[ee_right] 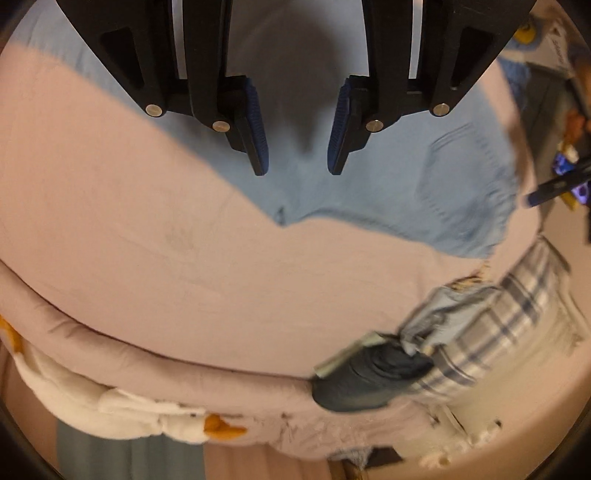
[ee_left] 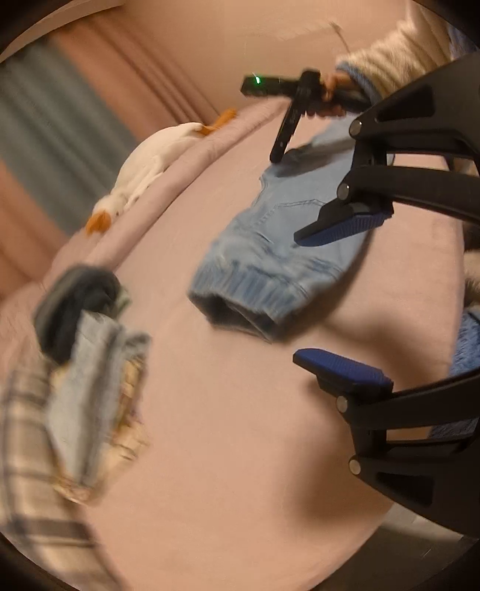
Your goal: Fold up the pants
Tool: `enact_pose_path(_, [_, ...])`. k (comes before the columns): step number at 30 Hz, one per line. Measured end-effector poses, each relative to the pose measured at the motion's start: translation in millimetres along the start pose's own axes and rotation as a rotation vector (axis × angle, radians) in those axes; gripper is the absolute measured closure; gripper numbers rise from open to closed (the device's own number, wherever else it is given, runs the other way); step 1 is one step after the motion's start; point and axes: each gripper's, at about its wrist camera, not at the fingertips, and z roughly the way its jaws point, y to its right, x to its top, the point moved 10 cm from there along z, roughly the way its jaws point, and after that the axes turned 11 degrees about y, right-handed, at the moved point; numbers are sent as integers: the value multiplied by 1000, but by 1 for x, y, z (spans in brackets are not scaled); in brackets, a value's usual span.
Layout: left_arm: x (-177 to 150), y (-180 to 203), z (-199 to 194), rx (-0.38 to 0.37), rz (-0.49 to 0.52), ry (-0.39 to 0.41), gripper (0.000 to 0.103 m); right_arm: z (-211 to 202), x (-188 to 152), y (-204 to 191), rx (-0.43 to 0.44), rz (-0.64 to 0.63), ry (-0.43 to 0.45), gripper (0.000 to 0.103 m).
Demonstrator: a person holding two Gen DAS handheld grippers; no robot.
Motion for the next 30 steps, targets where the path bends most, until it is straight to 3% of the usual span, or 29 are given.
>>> enact_pose_path(2, [-7, -1, 7, -25, -41, -29, 46, 14, 2, 3, 10, 1, -36, 65])
enact_pose_path(5, [-4, 18, 17, -127, -103, -34, 47, 35, -3, 4, 33, 15, -123, 61])
enact_pose_path(7, [-2, 17, 27, -105, -105, -38, 53, 39, -5, 1, 53, 25, -159, 61])
enact_pose_path(8, [-3, 17, 35, -86, -114, -57, 75, 40, -8, 0, 51, 21, -167, 73])
enact_pose_path(9, [-4, 16, 39, -78, -122, -68, 81, 39, -8, -2, 73, 27, -172, 87])
enact_pose_path(12, [1, 19, 38, -70, -100, -42, 81, 32, -8, -10, 85, 17, -157, 95])
enact_pose_path(15, [8, 25, 37, -74, -46, -17, 82, 23, -2, -8, 86, 50, -120, 96])
enact_pose_path(21, [1, 15, 50, -18, -16, -66, 80, 36, 6, 4, 32, 106, -93, 99])
enact_pose_path(23, [0, 10, 42, -10, 1, -64, 76, 39, 4, 10, -17, 102, -98, 99])
enact_pose_path(26, [8, -1, 35, 39, 12, -50, 58, 26, 8, 13, -43, 133, -55, 99])
enact_pose_path(29, [28, -15, 21, 137, 51, 20, 62, -4, 16, 13, -28, 172, 32, 98])
enact_pose_path(30, [34, -16, 16, 136, 49, 35, 62, -12, 16, 13, -28, 179, 51, 98])
